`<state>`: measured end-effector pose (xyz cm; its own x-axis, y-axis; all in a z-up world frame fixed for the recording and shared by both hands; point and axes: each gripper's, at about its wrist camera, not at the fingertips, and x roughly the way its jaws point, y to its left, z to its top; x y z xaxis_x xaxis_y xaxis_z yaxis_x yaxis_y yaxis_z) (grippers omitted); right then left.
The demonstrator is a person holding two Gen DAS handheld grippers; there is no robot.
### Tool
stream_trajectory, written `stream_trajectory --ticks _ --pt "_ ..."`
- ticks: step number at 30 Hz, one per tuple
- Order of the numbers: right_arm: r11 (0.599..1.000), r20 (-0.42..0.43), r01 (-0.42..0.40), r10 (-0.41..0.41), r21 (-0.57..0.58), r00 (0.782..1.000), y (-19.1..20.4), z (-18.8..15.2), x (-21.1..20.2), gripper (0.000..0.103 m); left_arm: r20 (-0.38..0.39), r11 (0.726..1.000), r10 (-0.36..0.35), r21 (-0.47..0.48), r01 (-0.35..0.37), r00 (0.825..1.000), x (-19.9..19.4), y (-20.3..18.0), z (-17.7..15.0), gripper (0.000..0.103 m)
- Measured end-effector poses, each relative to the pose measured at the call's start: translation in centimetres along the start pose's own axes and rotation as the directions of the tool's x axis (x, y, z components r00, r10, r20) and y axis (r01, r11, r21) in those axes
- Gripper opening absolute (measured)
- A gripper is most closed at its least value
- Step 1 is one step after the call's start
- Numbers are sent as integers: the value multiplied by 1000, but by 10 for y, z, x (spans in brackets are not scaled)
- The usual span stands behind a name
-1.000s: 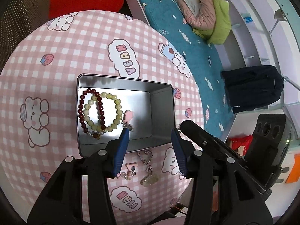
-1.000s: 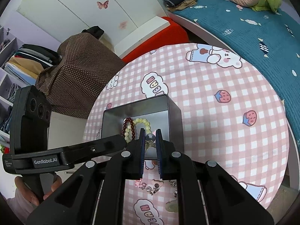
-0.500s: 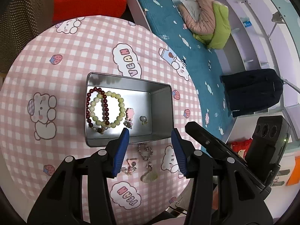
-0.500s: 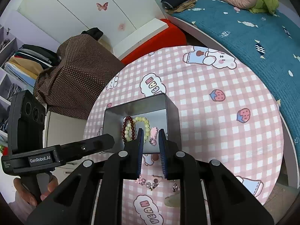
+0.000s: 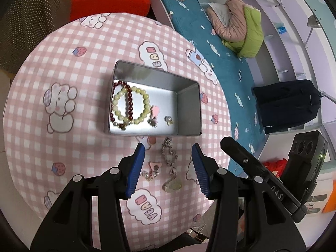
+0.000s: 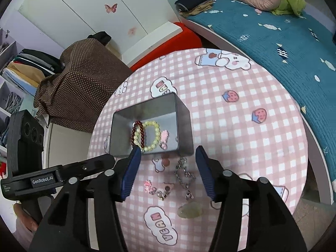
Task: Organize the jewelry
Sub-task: 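Move both grippers toward the green jade pendant beside the chain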
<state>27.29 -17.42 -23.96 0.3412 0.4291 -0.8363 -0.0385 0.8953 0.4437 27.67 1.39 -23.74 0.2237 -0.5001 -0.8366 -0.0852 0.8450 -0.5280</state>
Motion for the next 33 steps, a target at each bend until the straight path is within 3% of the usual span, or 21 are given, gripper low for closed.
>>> stream_trajectory --ticks 19,33 --pt "995 -122 98 -99 -13 988 -42 -55 11 58 -97 996 92 -12 -94 991 44 6 -54 48" --pt "969 -258 72 -134 -236 957 -14 -89 60 60 -124 984 167 -39 -173 978 54 18 -71 48"
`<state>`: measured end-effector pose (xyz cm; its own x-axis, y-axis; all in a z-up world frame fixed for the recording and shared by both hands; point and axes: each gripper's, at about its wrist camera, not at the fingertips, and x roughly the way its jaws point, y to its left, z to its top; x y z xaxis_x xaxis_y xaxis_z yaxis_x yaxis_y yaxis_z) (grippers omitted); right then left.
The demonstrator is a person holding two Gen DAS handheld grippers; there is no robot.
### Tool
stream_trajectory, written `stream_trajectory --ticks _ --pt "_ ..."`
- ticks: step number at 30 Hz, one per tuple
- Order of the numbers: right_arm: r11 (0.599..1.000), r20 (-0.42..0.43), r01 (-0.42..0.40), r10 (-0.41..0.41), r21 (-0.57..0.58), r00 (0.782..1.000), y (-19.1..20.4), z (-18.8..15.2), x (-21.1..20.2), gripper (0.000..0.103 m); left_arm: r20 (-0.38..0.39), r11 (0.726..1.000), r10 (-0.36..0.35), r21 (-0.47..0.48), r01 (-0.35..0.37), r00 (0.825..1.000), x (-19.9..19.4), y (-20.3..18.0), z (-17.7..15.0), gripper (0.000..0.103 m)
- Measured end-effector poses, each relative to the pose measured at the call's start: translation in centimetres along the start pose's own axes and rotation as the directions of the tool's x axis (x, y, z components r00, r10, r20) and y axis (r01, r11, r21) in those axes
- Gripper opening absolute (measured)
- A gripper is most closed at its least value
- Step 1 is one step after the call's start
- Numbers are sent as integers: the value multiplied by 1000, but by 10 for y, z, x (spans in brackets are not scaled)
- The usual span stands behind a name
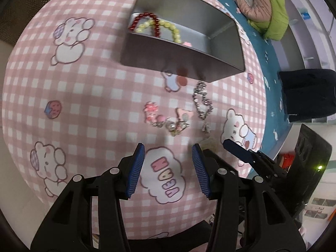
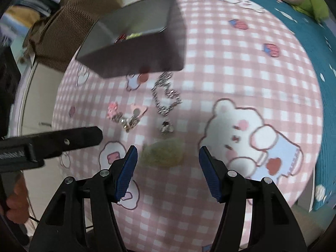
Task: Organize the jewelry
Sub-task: 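Move both grippers toward the green jade pendant beside the chain, then grasp the green jade pendant with right gripper while left gripper grasps pink bear charm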
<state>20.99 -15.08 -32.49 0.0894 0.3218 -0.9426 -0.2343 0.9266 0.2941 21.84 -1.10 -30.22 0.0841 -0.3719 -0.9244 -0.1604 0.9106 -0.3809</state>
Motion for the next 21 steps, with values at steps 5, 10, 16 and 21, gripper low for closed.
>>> stream_trajectory --ticks 5,10,16,21 --pt "980 47 104 -98 -167 994 22 -3 8 57 9 999 18 -32 -18 1000 -5 12 -2 48" --pt "941 83 207 -191 -269 978 34 -10 14 42 11 999 19 -38 -18 1000 -7 17 -2 48" --pt "962 81 164 -149 -220 986 26 -9 13 41 8 999 31 -20 -30 999 -4 10 1 48" --pt "982 86 141 -131 -123 988 1 -3 -4 41 12 999 48 -12 -48 999 -2 6 8 48"
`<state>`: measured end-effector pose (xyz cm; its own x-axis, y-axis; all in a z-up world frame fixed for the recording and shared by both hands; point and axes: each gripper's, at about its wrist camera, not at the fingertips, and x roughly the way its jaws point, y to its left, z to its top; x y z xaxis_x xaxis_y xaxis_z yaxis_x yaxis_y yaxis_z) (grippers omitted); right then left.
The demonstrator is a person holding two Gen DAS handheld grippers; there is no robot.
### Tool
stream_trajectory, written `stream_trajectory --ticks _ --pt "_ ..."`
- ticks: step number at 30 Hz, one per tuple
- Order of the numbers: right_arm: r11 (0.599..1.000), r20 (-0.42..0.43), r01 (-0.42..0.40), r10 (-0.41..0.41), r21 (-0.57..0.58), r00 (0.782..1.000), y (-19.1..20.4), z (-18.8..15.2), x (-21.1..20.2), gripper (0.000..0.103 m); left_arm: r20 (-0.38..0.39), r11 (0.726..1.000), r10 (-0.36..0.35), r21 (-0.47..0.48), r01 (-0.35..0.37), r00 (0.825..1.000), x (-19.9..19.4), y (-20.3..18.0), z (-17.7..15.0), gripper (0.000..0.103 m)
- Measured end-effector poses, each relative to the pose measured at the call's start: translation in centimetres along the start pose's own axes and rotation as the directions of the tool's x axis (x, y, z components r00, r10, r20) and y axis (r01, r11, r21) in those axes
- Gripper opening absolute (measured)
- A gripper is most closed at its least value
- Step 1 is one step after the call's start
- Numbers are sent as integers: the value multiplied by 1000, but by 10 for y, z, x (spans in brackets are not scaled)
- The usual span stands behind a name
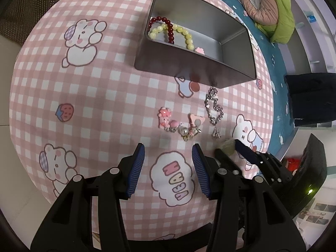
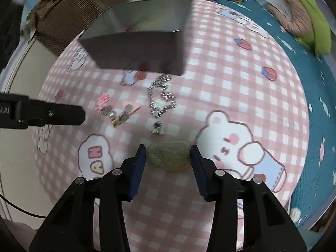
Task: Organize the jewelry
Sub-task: 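Grasp the green jade pendant with right gripper while left gripper grasps pink bear charm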
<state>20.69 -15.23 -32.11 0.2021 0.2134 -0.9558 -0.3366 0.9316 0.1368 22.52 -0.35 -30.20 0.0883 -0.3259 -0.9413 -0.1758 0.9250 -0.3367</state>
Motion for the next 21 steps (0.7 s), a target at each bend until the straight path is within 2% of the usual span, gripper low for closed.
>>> stream_trajectory --ticks 7,13,17,21 --pt "996 45 29 -32 81 998 -26 17 -15 41 12 1000 24 8 -24 1000 3 -2 13 48" --pt "993 52 34 -40 109 998 -32 25 -15 41 -2 999 52 14 -52 999 16 -5 22 47" --pt "992 47 35 -41 118 998 -34 26 -13 41 -9 996 89 12 -89 996 24 -5 30 36" --pt "992 35 67 -71 104 997 -36 27 -10 41 -8 990 134 38 -134 991 29 -8 33 36"
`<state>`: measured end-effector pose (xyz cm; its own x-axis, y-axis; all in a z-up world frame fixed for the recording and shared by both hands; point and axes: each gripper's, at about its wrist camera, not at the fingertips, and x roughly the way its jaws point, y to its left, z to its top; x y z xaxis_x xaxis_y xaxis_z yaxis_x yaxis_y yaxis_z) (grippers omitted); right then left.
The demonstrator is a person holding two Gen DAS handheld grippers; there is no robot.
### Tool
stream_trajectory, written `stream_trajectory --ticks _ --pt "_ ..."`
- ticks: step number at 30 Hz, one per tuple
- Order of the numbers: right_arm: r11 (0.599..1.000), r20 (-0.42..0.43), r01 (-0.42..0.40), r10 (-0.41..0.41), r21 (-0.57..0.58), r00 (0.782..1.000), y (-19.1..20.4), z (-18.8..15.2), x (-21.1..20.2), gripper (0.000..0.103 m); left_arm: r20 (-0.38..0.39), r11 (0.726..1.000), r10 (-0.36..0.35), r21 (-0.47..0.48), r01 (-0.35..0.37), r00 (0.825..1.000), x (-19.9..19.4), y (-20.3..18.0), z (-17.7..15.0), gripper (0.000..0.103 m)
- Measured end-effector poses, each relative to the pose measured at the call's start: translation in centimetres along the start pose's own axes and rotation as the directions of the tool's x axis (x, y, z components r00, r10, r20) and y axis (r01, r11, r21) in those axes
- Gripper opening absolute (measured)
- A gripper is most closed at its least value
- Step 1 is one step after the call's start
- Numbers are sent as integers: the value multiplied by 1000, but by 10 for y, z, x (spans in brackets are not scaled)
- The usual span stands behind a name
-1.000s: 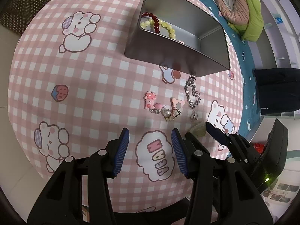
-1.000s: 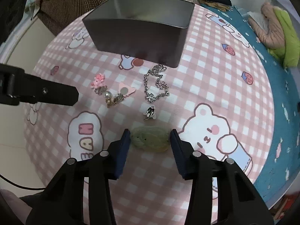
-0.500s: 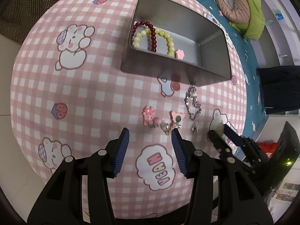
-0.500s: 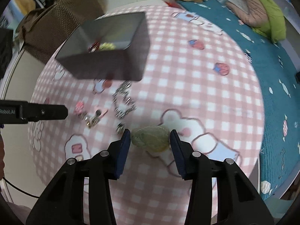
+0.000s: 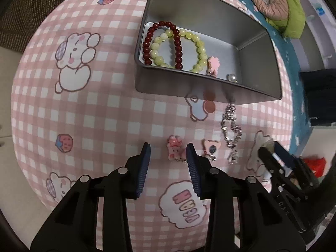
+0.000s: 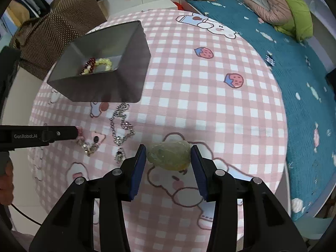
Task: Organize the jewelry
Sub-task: 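Grasp the green jade pendant with right gripper while left gripper grasps pink bear charm, then carry the pendant and bear charm into the grey tray and open both grippers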
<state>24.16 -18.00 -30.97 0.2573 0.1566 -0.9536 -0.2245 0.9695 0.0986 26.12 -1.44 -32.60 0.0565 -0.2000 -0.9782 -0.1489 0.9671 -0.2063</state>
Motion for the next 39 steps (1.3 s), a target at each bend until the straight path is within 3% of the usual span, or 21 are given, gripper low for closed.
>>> stream_trajectory --ticks 2,6,8,10,16,19,28,39 --pt "1000 7 12 -12 -18 1000 2 0 0 41 10 1000 22 15 -22 1000 0 -4 -2 30" --pt "1000 4 2 -2 -9 1000 0 1 1 41 19 993 92 66 -93 996 3 -15 -4 27" --pt "1000 2 3 -3 -15 1000 0 1 2 41 31 983 153 95 -155 988 6 -21 -6 17" --pt "1000 0 -4 4 -12 1000 0 1 2 41 39 981 165 100 -168 986 5 -21 -7 15" --pt "1000 7 -10 10 -15 1000 1 1 0 41 24 994 92 48 -93 995 1 -7 -6 14" --pt "1000 14 -15 15 -12 1000 1 1 -3 41 8 1000 -16 -22 17 1000 -2 6 -7 14" --pt "1000 53 -21 22 -19 998 5 11 -14 41 83 996 -92 -11 93 992 -38 2 -17 14" --pt "999 145 -30 35 -36 989 14 35 -42 41 176 986 -164 29 162 970 -92 8 -1 14"
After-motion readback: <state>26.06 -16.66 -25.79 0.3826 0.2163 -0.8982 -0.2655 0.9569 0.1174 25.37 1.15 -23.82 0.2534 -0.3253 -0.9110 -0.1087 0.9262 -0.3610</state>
